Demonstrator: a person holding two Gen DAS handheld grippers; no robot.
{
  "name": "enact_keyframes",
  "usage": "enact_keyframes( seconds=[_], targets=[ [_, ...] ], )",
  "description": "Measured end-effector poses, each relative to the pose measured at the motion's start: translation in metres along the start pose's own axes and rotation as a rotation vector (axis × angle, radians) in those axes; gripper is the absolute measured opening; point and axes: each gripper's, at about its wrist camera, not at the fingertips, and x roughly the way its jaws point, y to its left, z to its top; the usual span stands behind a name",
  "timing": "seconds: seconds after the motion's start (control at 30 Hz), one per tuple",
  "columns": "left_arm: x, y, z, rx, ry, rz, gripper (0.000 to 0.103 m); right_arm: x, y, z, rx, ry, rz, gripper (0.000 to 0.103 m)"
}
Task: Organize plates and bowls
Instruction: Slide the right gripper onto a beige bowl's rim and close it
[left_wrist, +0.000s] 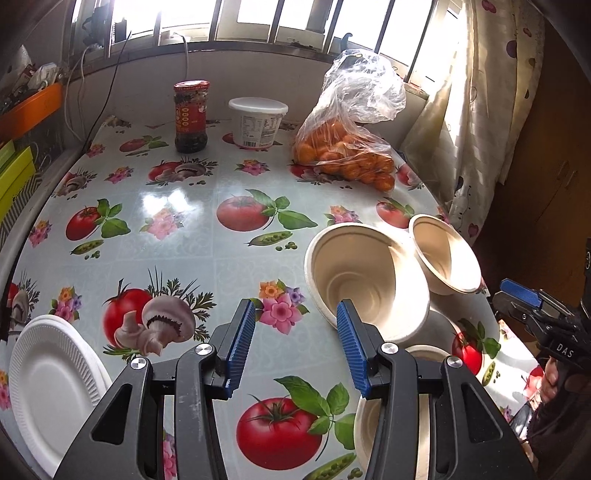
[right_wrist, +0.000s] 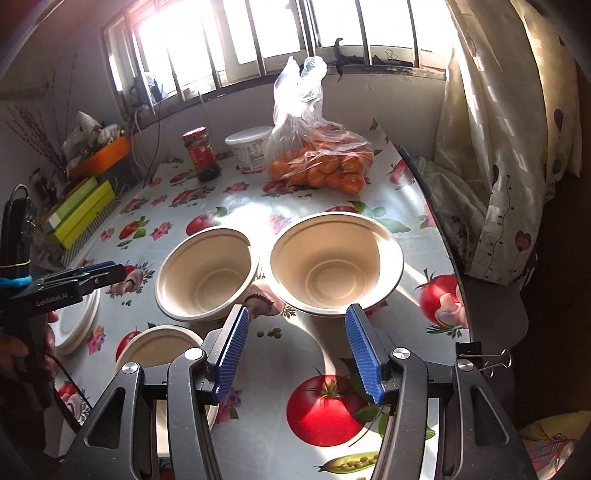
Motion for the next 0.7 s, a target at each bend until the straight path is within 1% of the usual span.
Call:
enact_keyframes(
  seconds=[0.13,0.23,0.3,0.4,0.57,0.7],
  targets=[
    [0.015,-0.001,0.006,0.006,0.019,-0.001,0.047,0.022,0.005,0.003,-0.014,0.036,0.05,0.044],
    [0.022,-0.002,0.01,0.022,0.014,0.031,0.047,0.036,0.004,0.005,-0.009,0.055,0.082,0.034],
    [0.026,-0.003,0.013,0.032,0.005,0.041,0.047,0.044,0.004,0.006,-0.005,0.07,0.102,0.033],
    [0.033,-0.002,0.016,0.022,0.023,0.002,0.047,0.053,0.005,0.007,0.006,0.086,0.148,0.033],
    [0.041,0.002,0.019,-0.011,0.042,-0.04,0.047,0.06,0.008,0.01,0.013,0.098,0.196,0.033],
    [0.047,0.002,0.02,-0.012,0.05,-0.042,0.047,0.07,0.009,0.011,0.033,0.124,0.227,0.033]
  ],
)
